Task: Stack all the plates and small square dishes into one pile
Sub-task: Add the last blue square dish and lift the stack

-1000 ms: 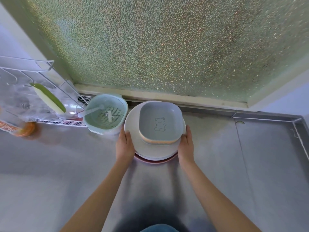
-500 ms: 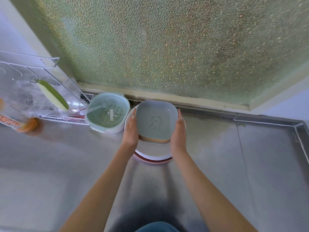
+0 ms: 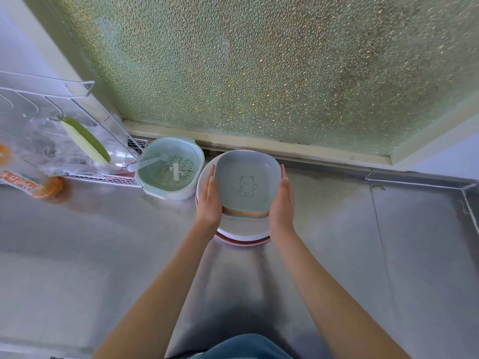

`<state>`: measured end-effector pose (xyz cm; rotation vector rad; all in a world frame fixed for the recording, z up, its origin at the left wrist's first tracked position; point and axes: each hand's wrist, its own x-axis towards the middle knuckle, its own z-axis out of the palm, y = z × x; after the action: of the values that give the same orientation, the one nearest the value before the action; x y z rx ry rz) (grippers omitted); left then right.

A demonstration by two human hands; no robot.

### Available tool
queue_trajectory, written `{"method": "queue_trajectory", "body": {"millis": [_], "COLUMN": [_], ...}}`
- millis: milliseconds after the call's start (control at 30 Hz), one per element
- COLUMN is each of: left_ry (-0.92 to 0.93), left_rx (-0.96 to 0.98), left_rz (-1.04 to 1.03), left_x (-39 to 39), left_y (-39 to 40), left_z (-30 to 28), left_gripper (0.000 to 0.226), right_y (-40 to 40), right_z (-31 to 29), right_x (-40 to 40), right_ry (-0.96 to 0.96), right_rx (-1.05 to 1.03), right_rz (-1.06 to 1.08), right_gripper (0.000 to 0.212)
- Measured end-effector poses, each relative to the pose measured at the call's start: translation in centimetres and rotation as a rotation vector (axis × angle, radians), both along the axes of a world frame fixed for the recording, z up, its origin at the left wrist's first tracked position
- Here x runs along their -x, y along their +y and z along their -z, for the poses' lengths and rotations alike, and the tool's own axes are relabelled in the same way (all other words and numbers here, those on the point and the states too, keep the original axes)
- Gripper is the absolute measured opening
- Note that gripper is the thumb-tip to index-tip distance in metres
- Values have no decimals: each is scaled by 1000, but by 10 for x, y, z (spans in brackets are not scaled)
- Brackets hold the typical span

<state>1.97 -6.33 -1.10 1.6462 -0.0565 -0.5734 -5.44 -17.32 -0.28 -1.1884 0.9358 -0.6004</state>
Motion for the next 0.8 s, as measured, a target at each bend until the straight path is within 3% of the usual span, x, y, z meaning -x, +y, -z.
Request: {"method": "queue_trajectory", "body": {"millis": [267,400,567,800], "left_ry": [-12,-213,-311,-269], "left_rx": [-42,-198,-370,-425], "left_rz": [34,-56,104,69], "left_x": [-1,8,23,36], "left_y": [3,24,36,26], "left_z": [-4,0,29,25], "left_gripper": [52,48,55,59], "right_y": [-1,-13,-5,2], "right_z": [-2,9,34,36], "right_x": [0,19,32,39], "right_ry": [-15,150,320,370], "right_rx": [-33,0,-38,110], "right_rz": [48,252,58,-5], "right_gripper": [35,43,46,47]}}
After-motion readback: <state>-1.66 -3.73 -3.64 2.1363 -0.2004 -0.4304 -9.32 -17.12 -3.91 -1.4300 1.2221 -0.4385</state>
